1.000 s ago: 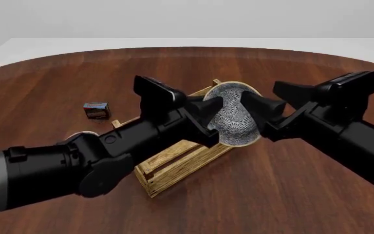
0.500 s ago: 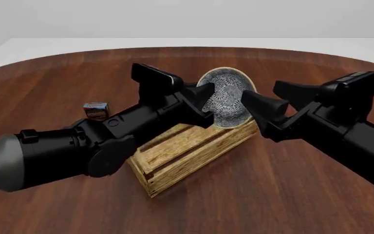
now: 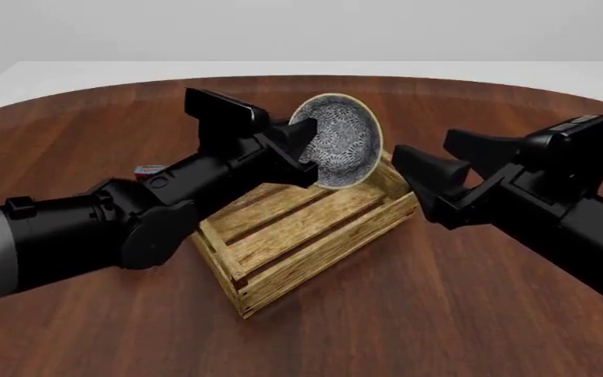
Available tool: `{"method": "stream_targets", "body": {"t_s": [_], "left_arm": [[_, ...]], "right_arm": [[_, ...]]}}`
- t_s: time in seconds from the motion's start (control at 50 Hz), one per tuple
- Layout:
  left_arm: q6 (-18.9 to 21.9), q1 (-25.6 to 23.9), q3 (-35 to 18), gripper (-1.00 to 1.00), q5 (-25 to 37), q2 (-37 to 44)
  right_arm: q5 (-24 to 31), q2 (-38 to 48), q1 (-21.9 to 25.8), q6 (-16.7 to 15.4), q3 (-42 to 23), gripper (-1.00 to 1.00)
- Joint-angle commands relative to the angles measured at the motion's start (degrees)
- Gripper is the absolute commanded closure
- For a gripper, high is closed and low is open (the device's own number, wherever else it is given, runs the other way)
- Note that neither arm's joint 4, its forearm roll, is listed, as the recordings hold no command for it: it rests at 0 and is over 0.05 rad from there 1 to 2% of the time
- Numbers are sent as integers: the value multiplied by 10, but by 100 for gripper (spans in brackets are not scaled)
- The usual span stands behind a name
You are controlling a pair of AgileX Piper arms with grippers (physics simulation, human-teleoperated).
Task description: Stack the right bowl on the left bowl and place them in the tray.
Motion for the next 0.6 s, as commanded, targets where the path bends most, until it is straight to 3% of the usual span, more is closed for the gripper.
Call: {"method": "stream_targets", "body": {"t_s": [0.02, 0.6], "left_arm": [[14, 27, 23, 100, 11, -45], [55, 85, 122, 100, 84, -217]], "right_arm": [[2, -4, -1, -2, 0, -100], [6, -14, -12, -10, 5, -100]]}}
